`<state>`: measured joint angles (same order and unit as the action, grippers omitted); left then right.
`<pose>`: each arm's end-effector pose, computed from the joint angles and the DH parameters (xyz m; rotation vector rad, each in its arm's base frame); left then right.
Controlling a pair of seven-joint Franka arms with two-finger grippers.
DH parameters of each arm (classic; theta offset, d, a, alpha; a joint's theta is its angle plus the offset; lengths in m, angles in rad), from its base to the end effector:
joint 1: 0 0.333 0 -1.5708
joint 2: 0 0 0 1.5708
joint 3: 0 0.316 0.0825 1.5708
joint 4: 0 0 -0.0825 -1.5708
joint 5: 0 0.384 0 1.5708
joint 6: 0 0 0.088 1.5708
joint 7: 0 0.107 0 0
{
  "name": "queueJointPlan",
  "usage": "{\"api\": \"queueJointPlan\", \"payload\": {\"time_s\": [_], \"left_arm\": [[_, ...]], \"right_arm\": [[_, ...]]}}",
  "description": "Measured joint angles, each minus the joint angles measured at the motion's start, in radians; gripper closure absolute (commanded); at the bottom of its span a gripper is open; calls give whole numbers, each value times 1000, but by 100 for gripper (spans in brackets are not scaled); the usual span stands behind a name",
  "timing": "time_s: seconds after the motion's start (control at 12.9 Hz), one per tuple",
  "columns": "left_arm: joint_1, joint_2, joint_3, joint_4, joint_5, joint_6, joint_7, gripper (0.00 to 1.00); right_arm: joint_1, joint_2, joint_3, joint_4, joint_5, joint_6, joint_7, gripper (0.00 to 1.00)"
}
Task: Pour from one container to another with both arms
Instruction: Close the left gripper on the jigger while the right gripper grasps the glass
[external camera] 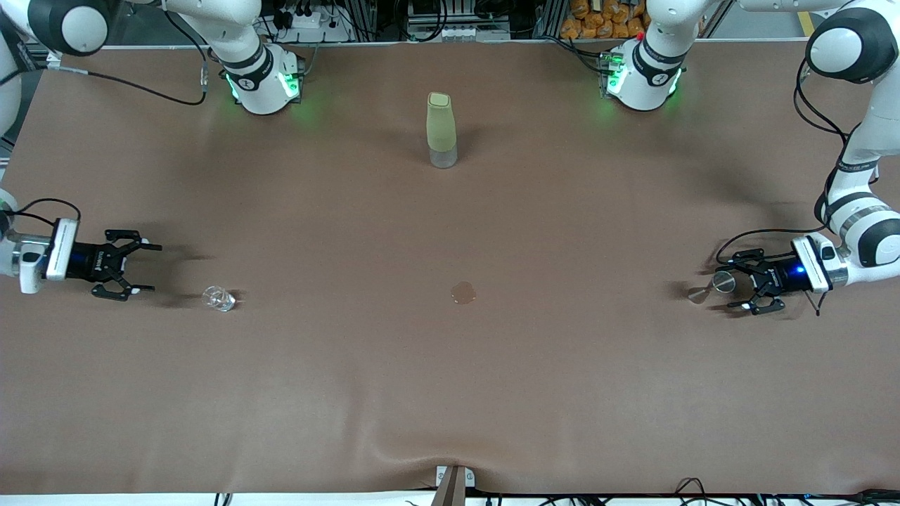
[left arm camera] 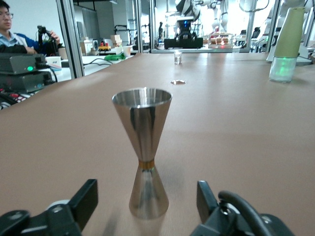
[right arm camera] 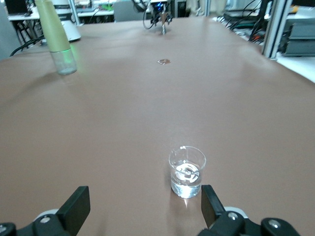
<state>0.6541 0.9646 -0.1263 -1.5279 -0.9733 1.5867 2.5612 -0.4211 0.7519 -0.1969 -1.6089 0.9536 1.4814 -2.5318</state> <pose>0.5735 0.2425 0.0945 1.4788 -1.3728 1.1626 0.5583 -0.2666 0.1854 -1.5686 -1.5211 -0.9457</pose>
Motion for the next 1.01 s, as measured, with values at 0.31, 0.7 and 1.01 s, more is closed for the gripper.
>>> {"api": "queueJointPlan", "payload": {"time_s": [0.31, 0.7, 1.01], "left_arm": [[-4, 2, -21, 0, -3, -16, 4, 17], [-16, 33, -25, 1, -29, -17, 17, 30], [-17, 35, -25, 6, -36, -17, 20, 36]], "right_arm": [[-13, 84, 1, 1, 143, -4, -115, 0], [-13, 184, 6, 2, 234, -6, -193, 0], [-12, 222, 13, 4, 300, -12, -214, 0]]}}
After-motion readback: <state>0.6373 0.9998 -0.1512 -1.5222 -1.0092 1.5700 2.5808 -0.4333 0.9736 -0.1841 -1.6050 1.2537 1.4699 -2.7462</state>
